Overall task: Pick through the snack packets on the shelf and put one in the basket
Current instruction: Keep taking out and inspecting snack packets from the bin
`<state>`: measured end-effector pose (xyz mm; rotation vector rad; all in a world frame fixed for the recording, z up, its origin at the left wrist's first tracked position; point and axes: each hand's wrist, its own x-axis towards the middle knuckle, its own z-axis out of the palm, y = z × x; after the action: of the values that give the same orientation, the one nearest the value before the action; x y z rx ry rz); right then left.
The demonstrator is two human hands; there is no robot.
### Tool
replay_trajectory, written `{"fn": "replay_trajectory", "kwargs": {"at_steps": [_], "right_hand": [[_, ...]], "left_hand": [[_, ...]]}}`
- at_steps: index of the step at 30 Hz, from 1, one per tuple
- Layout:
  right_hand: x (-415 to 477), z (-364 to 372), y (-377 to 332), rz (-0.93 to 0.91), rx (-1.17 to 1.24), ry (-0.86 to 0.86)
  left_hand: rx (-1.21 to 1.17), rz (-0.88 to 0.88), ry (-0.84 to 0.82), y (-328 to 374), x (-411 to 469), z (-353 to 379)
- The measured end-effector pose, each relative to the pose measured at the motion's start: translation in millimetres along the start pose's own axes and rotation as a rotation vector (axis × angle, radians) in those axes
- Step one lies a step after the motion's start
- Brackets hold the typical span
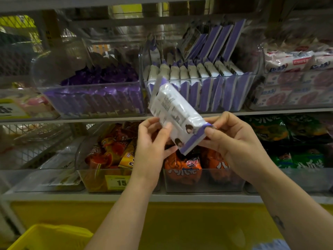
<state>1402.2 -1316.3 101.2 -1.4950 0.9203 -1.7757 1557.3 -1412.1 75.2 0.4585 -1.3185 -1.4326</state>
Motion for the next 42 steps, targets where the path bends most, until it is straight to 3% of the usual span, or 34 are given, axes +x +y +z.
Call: {"fn": "replay_trajectory", "kwargs": {"at_steps": [4, 8, 14, 20, 27, 35, 42], "right_hand": [[9.7, 23.1, -18.7, -0.031, 0.141, 0.054], [27.5, 43.8, -37.7, -0.058, 0.167, 0.122], [67.8, 59.2, -61.3, -0.070, -0.260, 0.011], [132.6, 45.4, -73.6, -0.059, -0.754, -0.092], [235.3, 29.7, -70.2, -0.127, -1.137, -0.055], [305.4, 44.8, -58.4, 0.064, -1.272, -0.364], [314.8, 30.1, -54.3, -0.008, -1.315, -0.424]], "left_hand": [[0.007, 0.115, -0.174, 21.8, -4.8, -5.4], [0.032, 0.308, -0.124, 54.5, 0.8, -2.5], [0.235, 0.435, 0.027, 109.6, 30.0, 1.8], [0.659, 0.569, 0.148, 138.9, 76.9, -3.8], [0.923, 0.795, 0.214, 158.0, 126.8, -15.4], [1.027, 0.888, 0.143, 160.6, 158.7, -4.3], [1.163, 1.001, 0.102, 152.3, 164.5, -5.4]]}}
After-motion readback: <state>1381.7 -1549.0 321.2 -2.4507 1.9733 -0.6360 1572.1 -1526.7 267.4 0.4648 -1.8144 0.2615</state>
